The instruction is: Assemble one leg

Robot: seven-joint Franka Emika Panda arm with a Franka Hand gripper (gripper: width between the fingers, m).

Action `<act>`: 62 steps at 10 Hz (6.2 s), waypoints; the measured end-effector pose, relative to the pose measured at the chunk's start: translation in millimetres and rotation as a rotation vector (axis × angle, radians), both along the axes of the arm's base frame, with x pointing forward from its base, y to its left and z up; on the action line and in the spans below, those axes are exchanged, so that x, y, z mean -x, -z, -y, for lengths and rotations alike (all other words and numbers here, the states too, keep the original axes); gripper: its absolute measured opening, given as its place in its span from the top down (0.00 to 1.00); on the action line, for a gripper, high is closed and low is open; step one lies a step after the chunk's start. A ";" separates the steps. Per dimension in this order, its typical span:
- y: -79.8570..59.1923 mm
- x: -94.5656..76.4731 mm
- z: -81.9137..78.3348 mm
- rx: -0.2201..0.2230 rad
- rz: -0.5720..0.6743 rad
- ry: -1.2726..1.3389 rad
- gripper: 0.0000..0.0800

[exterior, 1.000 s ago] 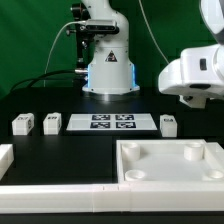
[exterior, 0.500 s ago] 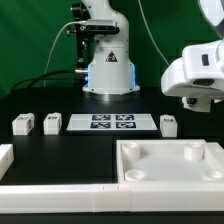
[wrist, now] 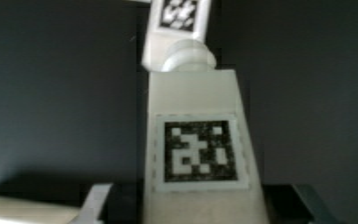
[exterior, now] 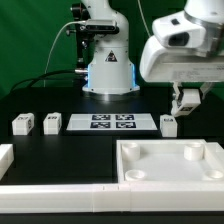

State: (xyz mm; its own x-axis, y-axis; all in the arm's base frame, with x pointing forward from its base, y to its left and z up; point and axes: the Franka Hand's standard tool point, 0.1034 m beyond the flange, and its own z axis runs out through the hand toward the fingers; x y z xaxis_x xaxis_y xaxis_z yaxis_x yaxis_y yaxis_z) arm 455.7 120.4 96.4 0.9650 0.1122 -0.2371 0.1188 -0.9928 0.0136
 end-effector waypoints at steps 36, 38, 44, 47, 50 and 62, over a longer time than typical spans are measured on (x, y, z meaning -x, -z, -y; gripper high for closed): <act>-16.6 -168.1 15.7 -0.150 0.750 -0.163 0.63; -15.5 -176.9 14.0 -0.152 0.752 -0.163 0.63; -1.2 -170.3 -0.1 -0.163 0.738 -0.175 0.63; 3.3 -168.9 -0.4 -0.163 0.735 -0.177 0.63; 9.7 -168.2 0.1 -0.163 0.741 -0.178 0.63; 14.0 -167.3 1.4 -0.163 0.788 -0.188 0.26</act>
Offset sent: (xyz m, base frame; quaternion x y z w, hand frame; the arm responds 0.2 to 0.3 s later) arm 0.0000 0.0000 0.0000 0.0000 0.0000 0.0000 1.0000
